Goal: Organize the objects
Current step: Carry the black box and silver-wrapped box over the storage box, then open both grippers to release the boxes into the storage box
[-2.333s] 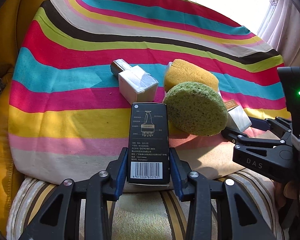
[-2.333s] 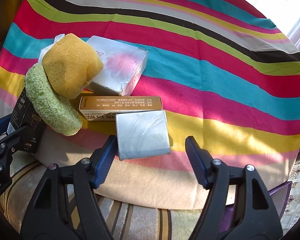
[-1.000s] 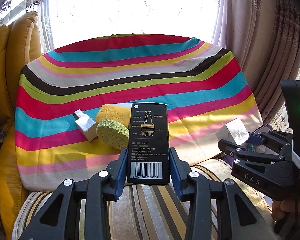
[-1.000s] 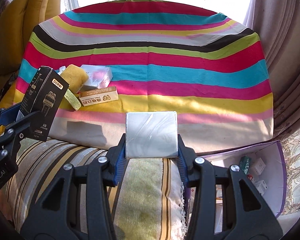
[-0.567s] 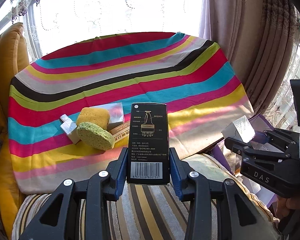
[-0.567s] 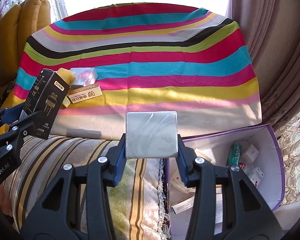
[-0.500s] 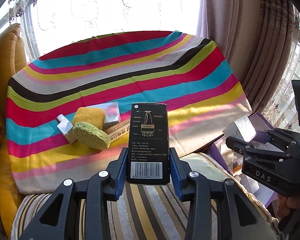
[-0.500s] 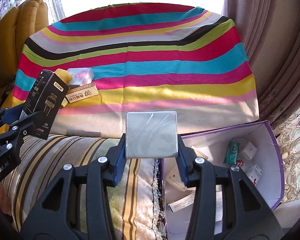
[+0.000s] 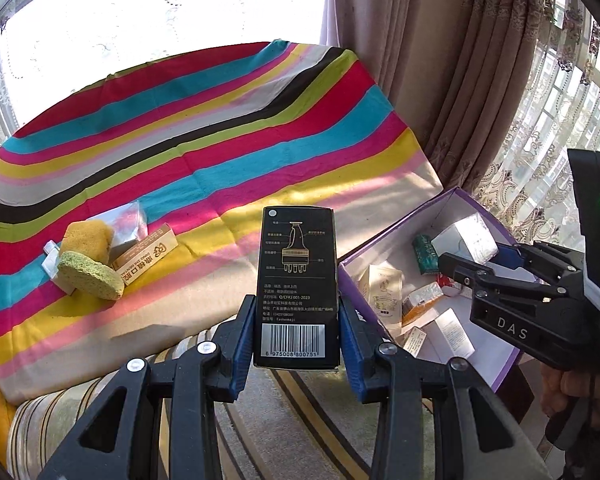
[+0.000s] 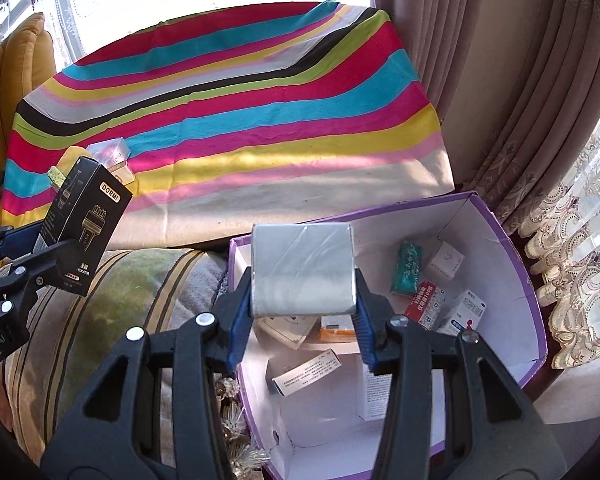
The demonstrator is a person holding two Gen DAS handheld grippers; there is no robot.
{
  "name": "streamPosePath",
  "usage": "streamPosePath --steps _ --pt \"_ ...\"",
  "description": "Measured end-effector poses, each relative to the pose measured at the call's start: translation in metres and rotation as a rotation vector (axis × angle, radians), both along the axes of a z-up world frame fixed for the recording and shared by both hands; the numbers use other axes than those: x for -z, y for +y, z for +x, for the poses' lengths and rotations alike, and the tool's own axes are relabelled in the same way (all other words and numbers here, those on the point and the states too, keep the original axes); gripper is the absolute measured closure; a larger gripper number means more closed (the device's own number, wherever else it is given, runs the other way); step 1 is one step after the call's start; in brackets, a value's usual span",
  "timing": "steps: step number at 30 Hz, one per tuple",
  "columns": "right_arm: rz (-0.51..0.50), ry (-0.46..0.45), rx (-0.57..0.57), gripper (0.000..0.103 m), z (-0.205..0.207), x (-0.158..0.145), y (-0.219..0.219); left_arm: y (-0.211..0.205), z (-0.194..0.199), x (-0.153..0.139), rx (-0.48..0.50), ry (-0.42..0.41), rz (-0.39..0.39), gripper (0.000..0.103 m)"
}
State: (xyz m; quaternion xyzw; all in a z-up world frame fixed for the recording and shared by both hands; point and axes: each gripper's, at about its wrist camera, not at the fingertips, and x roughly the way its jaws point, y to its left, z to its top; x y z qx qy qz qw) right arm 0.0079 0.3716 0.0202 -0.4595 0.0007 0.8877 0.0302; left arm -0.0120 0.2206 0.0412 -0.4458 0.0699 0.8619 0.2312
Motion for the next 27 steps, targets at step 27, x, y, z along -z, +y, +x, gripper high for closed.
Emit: streamPosePath --steps 27 --pt "0.093 0.03 0.218 0.054 0.017 -0.004 0.069 0.08 0.024 0.011 0.297 -0.107 0.105 0.042"
